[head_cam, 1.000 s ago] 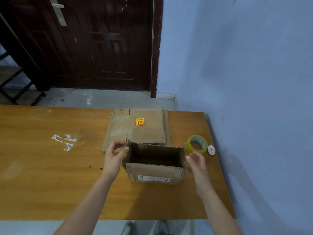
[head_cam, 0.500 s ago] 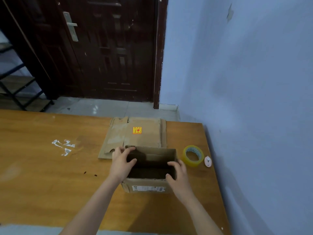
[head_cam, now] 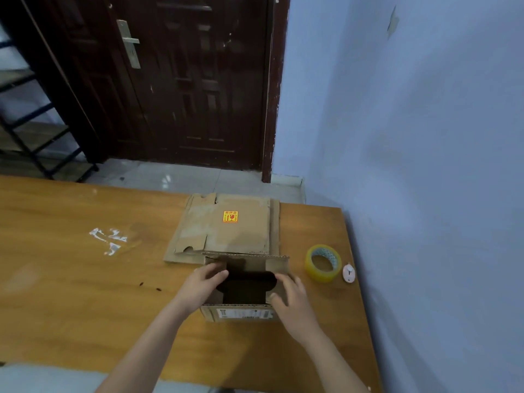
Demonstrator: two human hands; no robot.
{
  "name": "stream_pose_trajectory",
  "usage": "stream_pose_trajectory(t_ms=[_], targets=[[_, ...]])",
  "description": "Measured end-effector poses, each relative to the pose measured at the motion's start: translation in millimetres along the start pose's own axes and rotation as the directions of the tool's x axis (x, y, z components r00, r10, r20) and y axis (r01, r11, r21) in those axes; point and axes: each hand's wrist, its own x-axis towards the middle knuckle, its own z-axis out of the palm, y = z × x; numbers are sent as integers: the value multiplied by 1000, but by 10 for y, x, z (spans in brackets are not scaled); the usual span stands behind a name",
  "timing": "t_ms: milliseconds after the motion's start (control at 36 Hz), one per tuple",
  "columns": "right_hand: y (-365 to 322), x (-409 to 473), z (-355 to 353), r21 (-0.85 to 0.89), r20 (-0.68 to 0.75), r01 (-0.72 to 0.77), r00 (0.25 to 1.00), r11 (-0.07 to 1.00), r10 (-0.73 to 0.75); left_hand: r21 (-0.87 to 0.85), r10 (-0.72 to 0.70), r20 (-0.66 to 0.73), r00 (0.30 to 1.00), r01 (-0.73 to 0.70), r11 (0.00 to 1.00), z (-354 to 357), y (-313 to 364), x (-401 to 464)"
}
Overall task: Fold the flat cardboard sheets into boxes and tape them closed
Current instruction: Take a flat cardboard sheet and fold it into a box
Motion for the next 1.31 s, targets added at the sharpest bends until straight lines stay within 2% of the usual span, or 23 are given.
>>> stream_pose_trajectory(t_ms=[139,222,278,333,417,500,556,583,667,750,833,889,972,1083,1167,1306], targets=[[-29,133,13,-122,-145,-1,989,993,-17,-202,7,-28,1000,-13,979,-109,69,-48],[-35,245,66,-138,-255,-27,967,990,-9,-318,95,-116,989,-128,940,-148,24,-70],[-25,299,131,-81,-335,-39,942,996,10,-331,133,-188,973,-191,924,-128,-25,-83],[-23,332,205,-38,-376,-30,927,999,14,-255,155,-255,954,-221,941,-77,-63,-80],[-41,365,323,-105,-352,-39,936,994,-1,-50,232,-349,908,-266,963,4,-105,-39],[-54,408,419,-130,-328,-27,944,991,-17,191,227,-302,926,-174,966,54,-149,47],[-45,444,475,-124,-349,-1,936,992,-43,441,205,-287,936,-61,896,68,-209,110],[-35,457,496,-122,-358,14,932,992,-57,557,243,-297,923,-40,830,66,-248,142],[-32,489,517,-107,-377,39,923,993,-77,737,392,-239,888,-97,669,91,-302,222],[-36,498,521,-107,-405,40,911,993,-80,771,434,-149,888,-170,613,125,-279,253],[-32,481,491,2,-380,60,923,998,-55,776,460,-56,886,-251,578,128,-318,302],[10,475,431,108,-333,81,942,991,-41,774,404,-7,915,-251,581,117,-327,328],[150,502,264,114,-354,31,935,993,12,781,333,17,943,-220,584,116,-327,370],[476,719,-58,-62,-414,-224,892,972,179,779,313,9,950,-203,593,115,-295,398],[668,925,-286,-193,-442,-350,865,917,237,778,314,7,949,-203,595,124,-291,398],[773,1270,-481,-400,-259,-379,920,834,294,773,315,2,949,-201,601,133,-295,406]])
